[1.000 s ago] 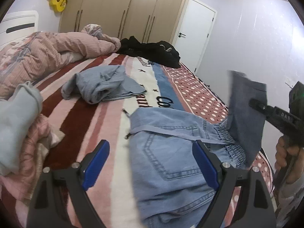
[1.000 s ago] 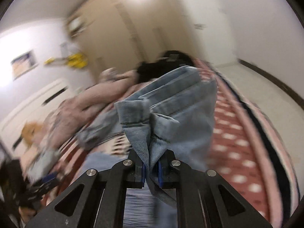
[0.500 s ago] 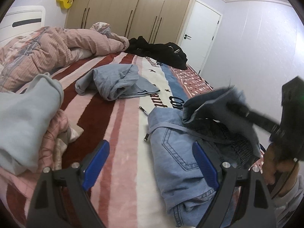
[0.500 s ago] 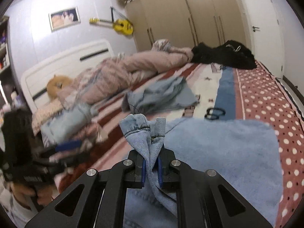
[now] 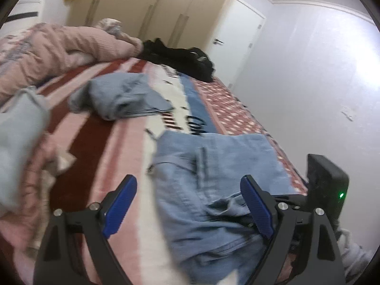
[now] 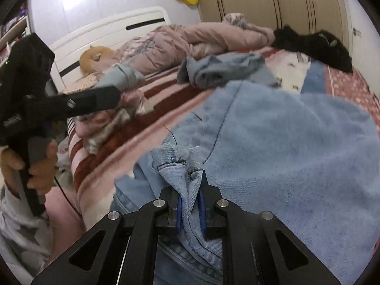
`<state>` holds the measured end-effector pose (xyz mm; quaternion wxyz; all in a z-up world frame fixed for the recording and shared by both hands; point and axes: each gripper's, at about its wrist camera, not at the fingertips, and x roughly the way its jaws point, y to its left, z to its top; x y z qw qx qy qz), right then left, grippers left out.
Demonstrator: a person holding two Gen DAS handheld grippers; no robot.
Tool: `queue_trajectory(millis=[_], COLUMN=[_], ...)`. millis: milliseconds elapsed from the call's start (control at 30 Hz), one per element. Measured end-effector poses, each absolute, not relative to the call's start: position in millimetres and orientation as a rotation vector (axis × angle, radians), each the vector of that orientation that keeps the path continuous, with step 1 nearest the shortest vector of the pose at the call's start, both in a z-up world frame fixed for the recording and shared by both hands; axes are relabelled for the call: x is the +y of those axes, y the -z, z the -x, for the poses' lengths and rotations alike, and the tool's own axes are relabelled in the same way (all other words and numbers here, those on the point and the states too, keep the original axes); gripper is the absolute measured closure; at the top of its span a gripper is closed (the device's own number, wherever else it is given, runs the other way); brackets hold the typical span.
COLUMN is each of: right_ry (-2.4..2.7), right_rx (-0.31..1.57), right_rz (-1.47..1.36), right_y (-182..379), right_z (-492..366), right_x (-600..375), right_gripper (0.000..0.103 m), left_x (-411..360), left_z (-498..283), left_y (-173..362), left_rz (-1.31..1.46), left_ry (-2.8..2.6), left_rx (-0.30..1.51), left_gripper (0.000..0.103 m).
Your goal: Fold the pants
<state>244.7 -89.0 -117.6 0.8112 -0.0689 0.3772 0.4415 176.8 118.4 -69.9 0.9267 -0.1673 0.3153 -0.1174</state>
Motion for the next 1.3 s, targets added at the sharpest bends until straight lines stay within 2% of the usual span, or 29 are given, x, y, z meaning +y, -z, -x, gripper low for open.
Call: queue_trajectory(millis=[33,200,333,400,467,500,533,567,600,633,733,933,1000,1033,1067,1100,1200,1267,1300], right_ry=[-0.954,-1.006,-0.965,-0.92,-0.852,-0.823,-0.8,-0.782,-0.772,-0.761,-0.736,-0.712,-0.696,-0.686,-0.673,-0.659,-0.626,-0.601,-0.588], right_rx=[0.806,0.799,0.753,0.731,0.718,0.717,0.719,0.722,0.724,0.726,0.731,0.735,0.741,0.749,0.763,0.781,0.823,0.848,0.864], right_rz=[0.153,0.149,0.085,0.048,0.022,0.008,-0.012,-0.038,-0.055,-0.074,-0.101,-0.096,-0.083,-0.077,-0.071,-0.069,-0.083,-0.103,-0.112], right_y=[116,104,82,73,68,67,66,67,67,68,72,78,81,84,89,95,109,114,116], right_z=[-243,-228,-230,-236,-245,-250,-254,-259,-263,-266,-273,-281,-283,-284,-286,-289,-295,-299,-301], right_x=[-92,-109,-144,-165,-187,-197,-206,-216,-222,-229,-241,-245,-244,-243,-242,-241,-243,-249,-252], right_gripper=[0.094,0.072,0.068,0.065,0.063,0.061,0.061,0.061,0.061,0.061,0.061,0.061,0.061,0.06,0.055,0.051,0.05,0.048,0.047], left_x=[116,97,87,80,73,68,64,61,58,56,53,74,82,84,84,85,87,88,89], left_z=[-181,-210,-237,-247,-256,-261,-264,-266,-267,-266,-251,-229,-226,-228,-228,-227,-223,-221,-220], left_y=[69,72,91,98,105,109,113,115,118,119,107,99,108,115,120,124,127,123,120], left_rz=[0.361,0.395,0.456,0.448,0.43,0.42,0.413,0.406,0.402,0.4,0.341,0.288,0.3,0.301,0.295,0.287,0.272,0.272,0.275], left_ry=[0.275,0.382,0.417,0.416,0.396,0.39,0.386,0.38,0.376,0.385,0.368,0.289,0.272,0.264,0.258,0.249,0.254,0.27,0.272], left_rx=[0.649,0.716,0.799,0.827,0.86,0.884,0.903,0.917,0.927,0.931,0.862,0.821,0.841,0.865,0.879,0.886,0.897,0.899,0.898], left_gripper=[0.017,0.017,0.018,0.025,0.043,0.046,0.054,0.07,0.079,0.093,0.097,0.097,0.093,0.088,0.078,0.074,0.067,0.057,0.043])
